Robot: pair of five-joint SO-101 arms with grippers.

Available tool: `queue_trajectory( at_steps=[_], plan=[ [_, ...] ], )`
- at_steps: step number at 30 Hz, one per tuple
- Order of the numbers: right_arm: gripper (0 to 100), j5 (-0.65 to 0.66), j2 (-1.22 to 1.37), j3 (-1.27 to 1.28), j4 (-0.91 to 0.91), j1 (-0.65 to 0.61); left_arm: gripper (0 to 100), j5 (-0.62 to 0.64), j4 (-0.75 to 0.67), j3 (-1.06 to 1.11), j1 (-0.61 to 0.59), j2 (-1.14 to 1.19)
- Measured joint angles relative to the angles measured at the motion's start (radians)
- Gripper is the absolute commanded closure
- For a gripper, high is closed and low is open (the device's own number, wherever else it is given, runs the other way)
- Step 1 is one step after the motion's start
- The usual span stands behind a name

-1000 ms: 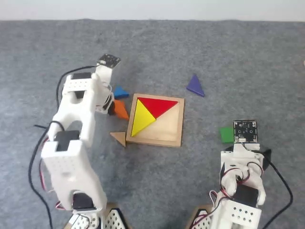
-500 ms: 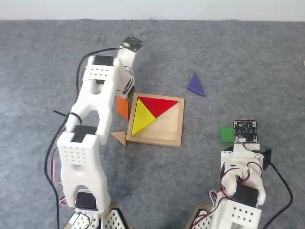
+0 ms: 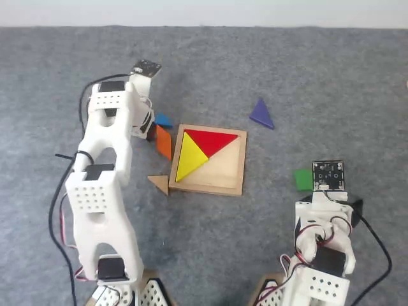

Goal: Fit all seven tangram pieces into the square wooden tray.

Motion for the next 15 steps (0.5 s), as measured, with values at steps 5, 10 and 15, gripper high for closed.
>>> queue_trajectory(
  at_steps=[5,10,15],
  plan=[
    [60.8,0.000,0.000,0.000,0.000,0.000,84,0.003,0.038,-0.008,0.028,0.000],
    [60.8,0.000,0.000,0.000,0.000,0.000,84,0.005,0.092,-0.005,0.080,-0.011],
    [60.8,0.000,0.000,0.000,0.000,0.000,84,0.025,0.127,-0.005,0.141,-0.011]
  ],
)
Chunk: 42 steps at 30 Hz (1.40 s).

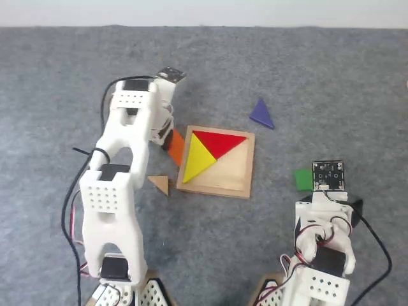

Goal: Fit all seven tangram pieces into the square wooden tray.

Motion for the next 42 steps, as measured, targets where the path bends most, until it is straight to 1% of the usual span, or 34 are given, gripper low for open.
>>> queue_trajectory(
  at_steps=[6,13,20,23,26,31,35,40,42],
  plan=[
    [60.8,0.000,0.000,0.000,0.000,0.000,84,0.038,0.041,0.003,0.084,-0.025],
    [60.8,0.000,0.000,0.000,0.000,0.000,84,0.068,0.098,0.003,0.193,-0.157],
    [60.8,0.000,0.000,0.000,0.000,0.000,84,0.104,0.103,0.006,0.301,-0.172],
    [60.8,0.000,0.000,0.000,0.000,0.000,84,0.110,0.089,0.018,0.272,-0.173],
    [60.8,0.000,0.000,0.000,0.000,0.000,84,0.118,0.025,0.060,0.238,-0.173],
    [60.8,0.000,0.000,0.000,0.000,0.000,84,0.115,-0.018,0.063,0.209,-0.080],
    [60.8,0.000,0.000,0.000,0.000,0.000,84,0.103,-0.026,0.044,0.152,-0.044],
    [60.8,0.000,0.000,0.000,0.000,0.000,84,0.055,-0.037,0.051,0.032,-0.020],
    [60.8,0.000,0.000,0.000,0.000,0.000,84,0.037,-0.032,0.049,0.006,-0.017]
  ],
)
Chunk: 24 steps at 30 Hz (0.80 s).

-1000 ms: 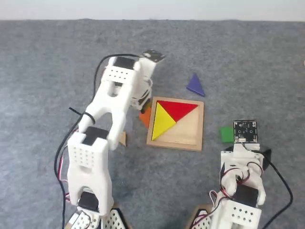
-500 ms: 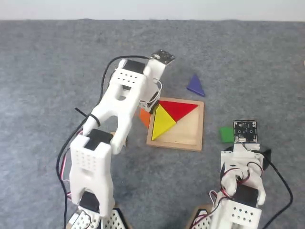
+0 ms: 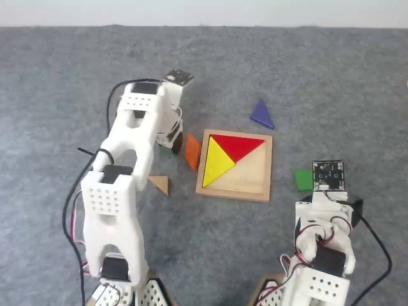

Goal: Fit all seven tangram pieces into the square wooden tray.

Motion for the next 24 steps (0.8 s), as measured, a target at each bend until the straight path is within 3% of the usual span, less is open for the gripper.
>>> queue_trajectory(
  at_steps=[9,15,24],
  plan=[
    [60.8,0.000,0.000,0.000,0.000,0.000,84,0.021,0.094,-0.100,-0.015,0.015],
    [60.8,0.000,0.000,0.000,0.000,0.000,75,0.120,0.190,-0.241,0.097,0.021],
    [60.8,0.000,0.000,0.000,0.000,0.000,74,0.158,0.146,-0.215,0.164,0.064]
  ],
)
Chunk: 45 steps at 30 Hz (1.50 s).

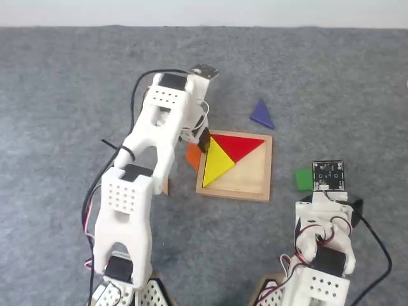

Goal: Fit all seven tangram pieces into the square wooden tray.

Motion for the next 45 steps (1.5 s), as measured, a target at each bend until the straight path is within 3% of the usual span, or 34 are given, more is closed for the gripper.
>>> queue_trajectory(
  at_steps=[8,14,21,24,28,33,39,45],
  plan=[
    [60.8,0.000,0.000,0.000,0.000,0.000,74,-0.015,-0.038,0.034,-0.044,0.026],
    [60.8,0.000,-0.002,0.000,0.000,0.000,74,-0.078,-0.041,0.057,-0.169,0.044],
    [60.8,0.000,-0.002,0.000,0.000,0.000,75,-0.126,-0.043,0.057,-0.181,0.046],
    [60.8,0.000,-0.002,0.000,0.000,0.000,81,-0.133,-0.043,0.057,-0.181,0.046],
    [60.8,0.000,-0.002,0.000,0.000,0.000,99,-0.181,-0.031,0.054,-0.181,0.043],
    [60.8,0.000,-0.002,0.000,0.000,0.000,99,-0.235,0.021,0.055,-0.181,0.031],
    [60.8,0.000,-0.002,0.000,0.000,0.000,99,-0.276,0.127,0.152,-0.192,-0.132],
    [60.8,0.000,-0.002,0.000,0.000,0.000,99,-0.482,0.120,0.545,-0.189,-0.508]
  ],
)
